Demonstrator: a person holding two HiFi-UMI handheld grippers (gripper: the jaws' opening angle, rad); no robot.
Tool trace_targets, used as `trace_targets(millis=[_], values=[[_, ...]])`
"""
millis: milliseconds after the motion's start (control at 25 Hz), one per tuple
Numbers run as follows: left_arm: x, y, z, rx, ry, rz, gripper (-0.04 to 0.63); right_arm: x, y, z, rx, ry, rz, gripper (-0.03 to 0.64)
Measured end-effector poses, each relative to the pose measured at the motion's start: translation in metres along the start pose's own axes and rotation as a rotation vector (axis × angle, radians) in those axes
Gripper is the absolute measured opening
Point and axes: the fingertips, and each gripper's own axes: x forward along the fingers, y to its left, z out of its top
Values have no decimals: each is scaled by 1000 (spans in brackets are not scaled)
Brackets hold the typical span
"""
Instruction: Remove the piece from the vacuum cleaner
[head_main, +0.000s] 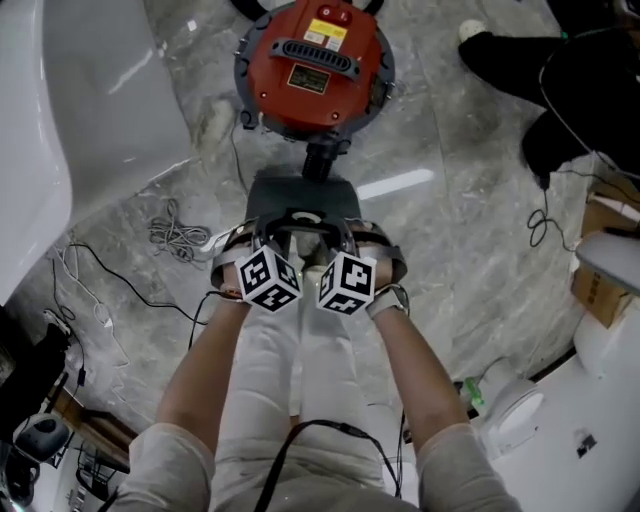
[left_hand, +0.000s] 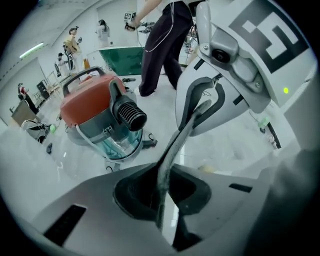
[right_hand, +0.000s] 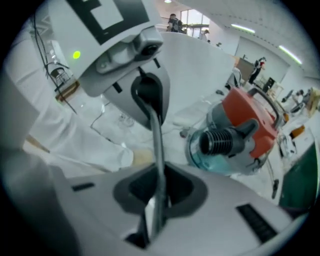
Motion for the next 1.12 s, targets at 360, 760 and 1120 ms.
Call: trace_targets(millis=[360,760,1120], values=[[-67,-17,27,-88,-103,70,58,-71,15,13,124,-114,-9,37],[-164,-30,64,-106,-212,87,60,-172,20,42,176,-227,17,38],[-225,-36,70,-141,-249,81,60,-226,32,70,155,-266,89,38]])
